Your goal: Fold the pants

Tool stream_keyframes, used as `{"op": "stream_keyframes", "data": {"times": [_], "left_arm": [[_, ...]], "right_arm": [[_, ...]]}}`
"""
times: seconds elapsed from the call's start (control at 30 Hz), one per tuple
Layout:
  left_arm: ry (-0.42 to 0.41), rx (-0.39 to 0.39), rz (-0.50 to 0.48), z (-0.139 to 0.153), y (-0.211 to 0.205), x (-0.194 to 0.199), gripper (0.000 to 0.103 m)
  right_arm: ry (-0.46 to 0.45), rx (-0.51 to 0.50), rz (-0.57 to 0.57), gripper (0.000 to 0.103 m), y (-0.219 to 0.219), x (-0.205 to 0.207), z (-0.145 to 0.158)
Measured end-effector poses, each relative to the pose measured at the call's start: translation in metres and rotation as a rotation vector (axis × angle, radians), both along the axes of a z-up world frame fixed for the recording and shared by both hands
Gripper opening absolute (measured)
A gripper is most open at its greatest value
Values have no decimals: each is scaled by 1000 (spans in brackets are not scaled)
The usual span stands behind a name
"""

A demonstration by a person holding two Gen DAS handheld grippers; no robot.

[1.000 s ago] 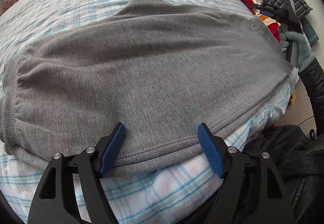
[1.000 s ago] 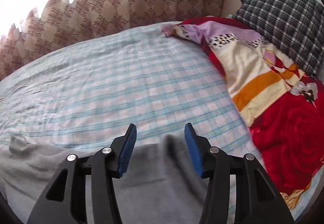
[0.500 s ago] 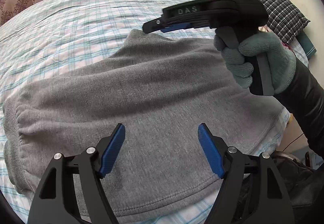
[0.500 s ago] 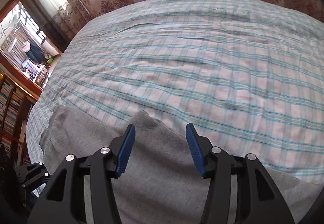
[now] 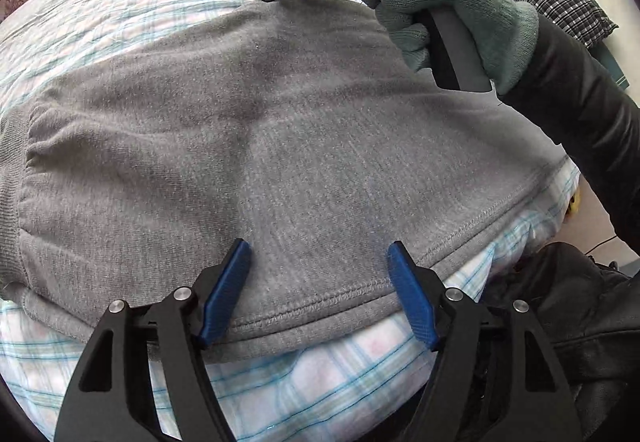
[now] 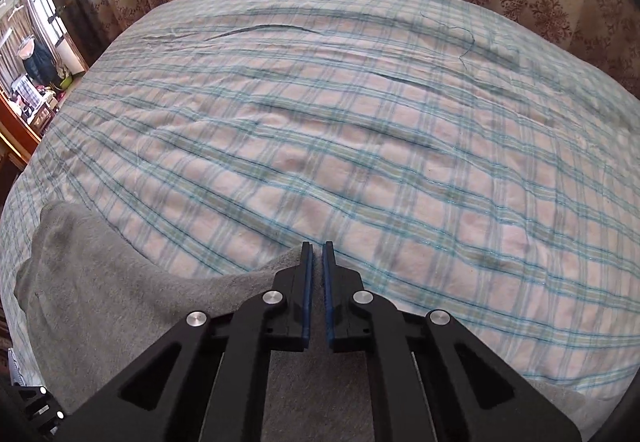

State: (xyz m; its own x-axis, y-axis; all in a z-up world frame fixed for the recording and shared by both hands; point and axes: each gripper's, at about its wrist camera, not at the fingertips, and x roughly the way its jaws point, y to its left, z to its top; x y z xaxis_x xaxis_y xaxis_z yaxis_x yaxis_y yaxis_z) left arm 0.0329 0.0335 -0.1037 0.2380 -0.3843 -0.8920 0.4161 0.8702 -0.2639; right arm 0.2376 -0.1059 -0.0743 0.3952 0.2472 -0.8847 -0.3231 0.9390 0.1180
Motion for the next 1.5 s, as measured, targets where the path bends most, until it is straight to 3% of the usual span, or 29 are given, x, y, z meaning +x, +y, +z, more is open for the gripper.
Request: {"op": "stream_keyframes", "data": {"times": [0.07,0.1,0.17,0.27,0.4,0.5,0.63,0.83,1.03,1.17,1.3,1.5], "left_arm": [[4,-10,-2,2,1,2,72],[5,-15,-3,4,1,4,72],[-1,-17,-1,11,3,9,72],[-71,-10,38,29,9,19,73],[-147,36,77,37,17,39,75],[-136,74,116,28,26,51,75],[-63,125,160,1,44,52,75],[-88,163,142,-3,46,33,75],[-87,177,127,-1,46,24,77],[-88,182,121,1,46,19,77],[-83,198,118,6,40,21,82],[-103,174,41,23,-3,26,89]], "right_arm": [[6,42,-4,14,-8,0,3],[7,68,-11,32,-12,-2,8],[-33,118,-37,49,-26,-12,25],[-89,130,-49,49,-49,-38,48],[-53,93,-104,49,-85,-74,48],[-18,51,-147,49,-106,-95,37],[38,-14,-245,49,-130,-94,8],[42,1,-292,48,-138,-89,2],[2,37,-157,50,-104,-141,36],[74,-26,-44,52,-80,-191,17],[43,-70,-29,55,-82,-228,11],[91,-13,-35,58,-99,-251,17]]}}
